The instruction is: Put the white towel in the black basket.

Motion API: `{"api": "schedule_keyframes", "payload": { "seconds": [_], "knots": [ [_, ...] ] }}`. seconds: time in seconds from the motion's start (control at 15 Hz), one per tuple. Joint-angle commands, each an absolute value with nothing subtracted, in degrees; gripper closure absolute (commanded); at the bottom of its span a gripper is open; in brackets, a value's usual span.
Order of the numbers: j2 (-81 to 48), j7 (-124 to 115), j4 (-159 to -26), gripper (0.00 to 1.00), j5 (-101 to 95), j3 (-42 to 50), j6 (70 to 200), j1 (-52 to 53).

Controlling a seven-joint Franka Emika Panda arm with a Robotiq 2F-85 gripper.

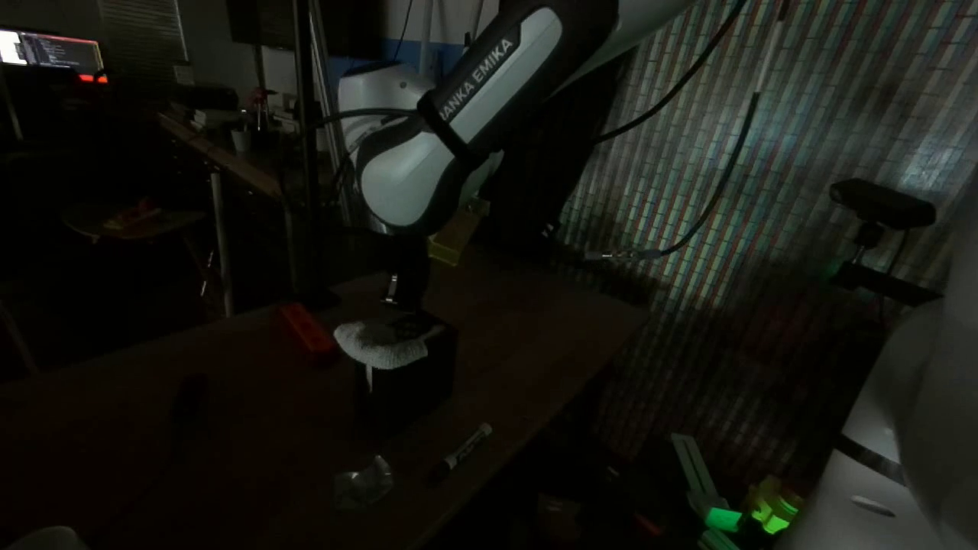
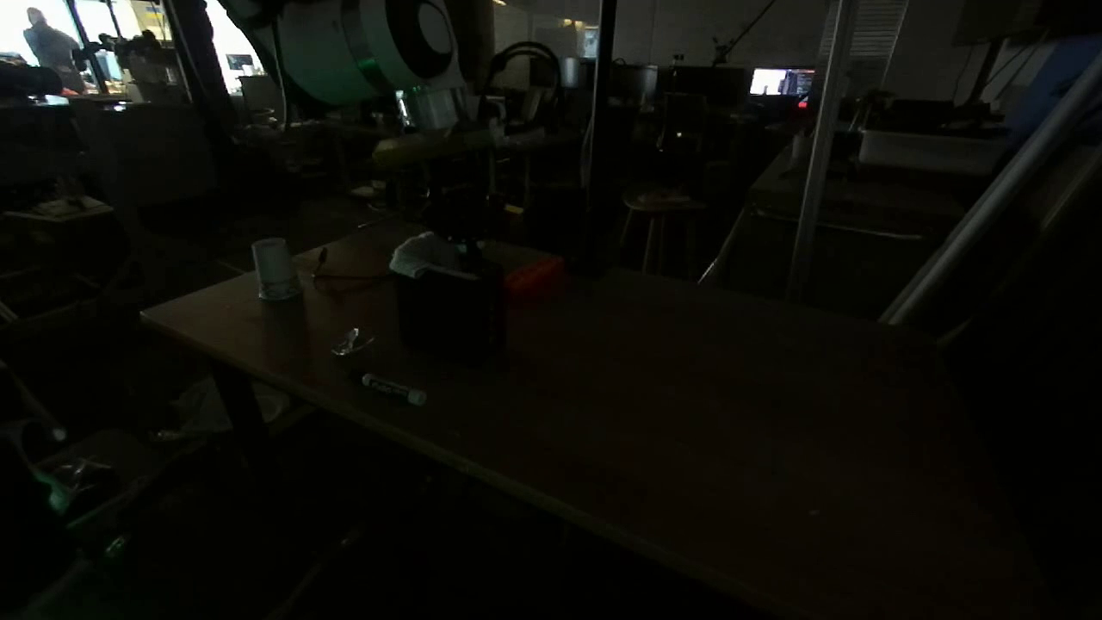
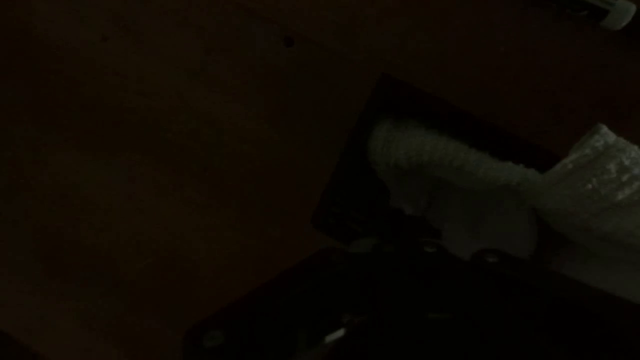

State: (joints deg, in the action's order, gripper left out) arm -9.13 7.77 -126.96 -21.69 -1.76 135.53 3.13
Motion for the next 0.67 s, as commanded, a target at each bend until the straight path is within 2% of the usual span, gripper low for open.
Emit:
{"api": "schedule_keyframes", "payload": {
  "seconds": [0.0, 0.6],
  "knots": [
    [0.95, 7.45, -132.41, 1.00, -20.35, -2.07, 136.35, 3.06],
    [8.84, 9.31, -136.99, 1.00, -16.10, -8.41, 136.43, 8.65]
  ]
}}
